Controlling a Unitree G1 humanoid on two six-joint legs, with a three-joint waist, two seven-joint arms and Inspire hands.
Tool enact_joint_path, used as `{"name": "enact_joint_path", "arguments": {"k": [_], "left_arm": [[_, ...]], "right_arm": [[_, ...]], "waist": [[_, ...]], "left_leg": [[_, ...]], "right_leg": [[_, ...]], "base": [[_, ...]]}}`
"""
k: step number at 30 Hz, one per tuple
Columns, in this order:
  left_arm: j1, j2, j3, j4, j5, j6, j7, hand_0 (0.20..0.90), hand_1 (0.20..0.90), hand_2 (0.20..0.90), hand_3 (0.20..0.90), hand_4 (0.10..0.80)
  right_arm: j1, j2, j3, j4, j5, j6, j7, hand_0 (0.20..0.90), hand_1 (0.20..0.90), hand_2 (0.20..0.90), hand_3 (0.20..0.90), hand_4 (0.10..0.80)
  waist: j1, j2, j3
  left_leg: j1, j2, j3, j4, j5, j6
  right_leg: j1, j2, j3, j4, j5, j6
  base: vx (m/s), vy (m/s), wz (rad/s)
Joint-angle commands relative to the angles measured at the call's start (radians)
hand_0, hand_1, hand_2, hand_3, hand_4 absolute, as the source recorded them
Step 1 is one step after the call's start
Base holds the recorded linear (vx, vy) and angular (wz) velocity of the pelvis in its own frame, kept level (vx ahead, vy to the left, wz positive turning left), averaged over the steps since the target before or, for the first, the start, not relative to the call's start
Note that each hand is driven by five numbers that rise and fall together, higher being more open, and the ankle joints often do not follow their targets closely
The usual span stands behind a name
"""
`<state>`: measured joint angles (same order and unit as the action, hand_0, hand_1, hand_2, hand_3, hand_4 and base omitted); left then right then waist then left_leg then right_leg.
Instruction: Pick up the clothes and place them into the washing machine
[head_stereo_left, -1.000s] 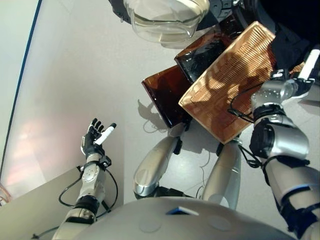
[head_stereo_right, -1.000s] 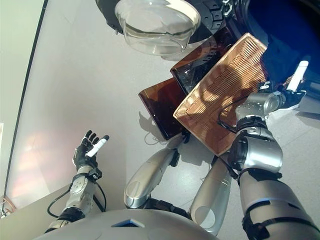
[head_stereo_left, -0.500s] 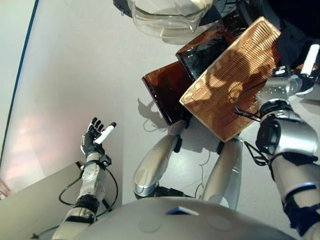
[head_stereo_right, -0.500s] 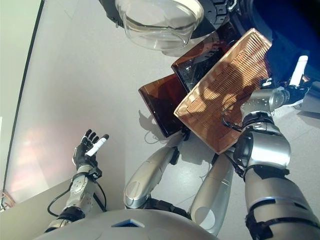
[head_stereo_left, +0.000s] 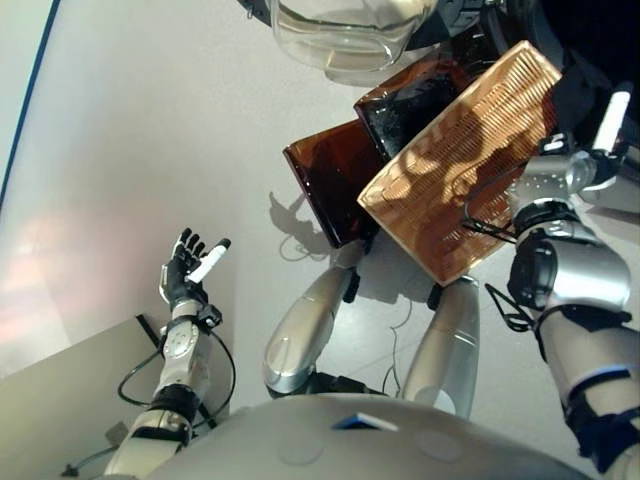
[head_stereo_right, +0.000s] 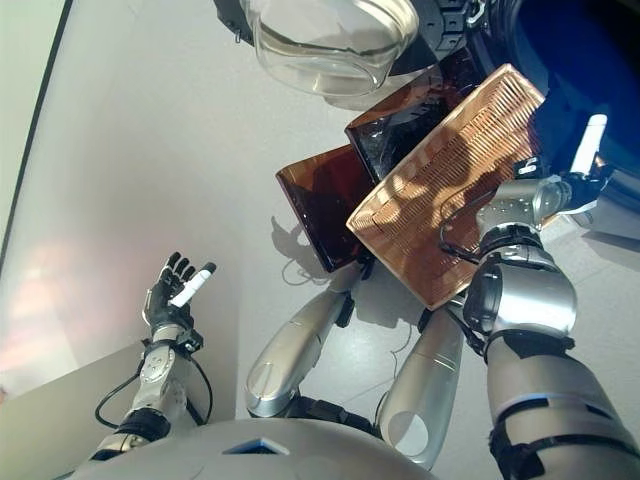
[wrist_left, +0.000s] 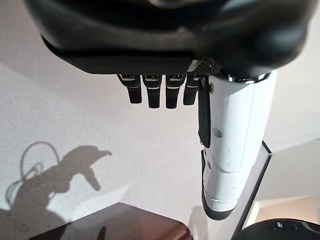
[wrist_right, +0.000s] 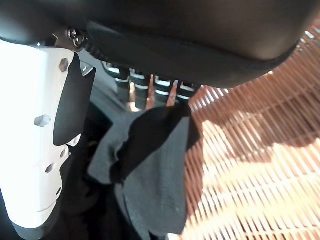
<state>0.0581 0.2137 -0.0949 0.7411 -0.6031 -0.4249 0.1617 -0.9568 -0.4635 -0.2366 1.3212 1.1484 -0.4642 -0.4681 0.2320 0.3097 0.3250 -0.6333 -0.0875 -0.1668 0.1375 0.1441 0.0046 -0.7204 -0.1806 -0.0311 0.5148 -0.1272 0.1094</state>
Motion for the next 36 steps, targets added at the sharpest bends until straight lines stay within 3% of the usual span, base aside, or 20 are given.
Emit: {"name": "enact_joint_path", "arguments": {"k": [1, 19, 31, 36], "left_arm": [[-0.047, 0.118, 0.093, 0.050, -0.031, -0.077, 0.042, 0.900, 0.900, 0.900, 0.900, 0.800], [-0.042, 0.133, 0.115, 0.067, -0.021, -0.071, 0.047, 0.900, 0.900, 0.900, 0.900, 0.800], [-0.041, 0.127, 0.113, 0.097, -0.028, -0.066, 0.038, 0.900, 0.900, 0.900, 0.900, 0.800], [-0.044, 0.135, 0.102, 0.099, -0.010, -0.062, 0.042, 0.900, 0.900, 0.900, 0.900, 0.800]], "right_arm": [[-0.051, -0.005, 0.022, -0.084, -0.028, -0.050, 0.075, 0.900, 0.900, 0.900, 0.900, 0.800], [-0.011, 0.044, 0.001, -0.078, -0.007, -0.062, 0.080, 0.900, 0.900, 0.900, 0.900, 0.800], [-0.036, -0.014, -0.012, -0.066, -0.025, -0.057, 0.042, 0.900, 0.900, 0.900, 0.900, 0.800], [-0.069, -0.087, 0.011, 0.010, -0.082, -0.004, -0.001, 0.900, 0.900, 0.900, 0.900, 0.800]], "waist": [[0.050, -0.061, -0.033], [0.059, -0.064, -0.030], [0.059, -0.019, -0.020], [0.060, -0.007, -0.029]], "left_leg": [[-0.029, -0.059, 0.040, 0.094, -0.113, -0.046], [-0.034, -0.061, 0.033, 0.101, -0.115, -0.045], [-0.064, -0.066, 0.040, 0.110, -0.110, -0.045], [-0.074, -0.067, 0.042, 0.110, -0.109, -0.048]], "right_leg": [[0.123, -0.001, 0.034, -0.148, 0.019, -0.009], [0.127, 0.002, 0.029, -0.144, 0.007, -0.017], [0.083, 0.003, 0.044, -0.104, -0.008, -0.018], [0.065, 0.003, 0.045, -0.087, -0.015, -0.019]], "base": [[0.034, 0.011, 0.03], [0.003, 0.003, 0.02], [0.000, 0.001, 0.00], [0.002, 0.003, -0.02]]}}
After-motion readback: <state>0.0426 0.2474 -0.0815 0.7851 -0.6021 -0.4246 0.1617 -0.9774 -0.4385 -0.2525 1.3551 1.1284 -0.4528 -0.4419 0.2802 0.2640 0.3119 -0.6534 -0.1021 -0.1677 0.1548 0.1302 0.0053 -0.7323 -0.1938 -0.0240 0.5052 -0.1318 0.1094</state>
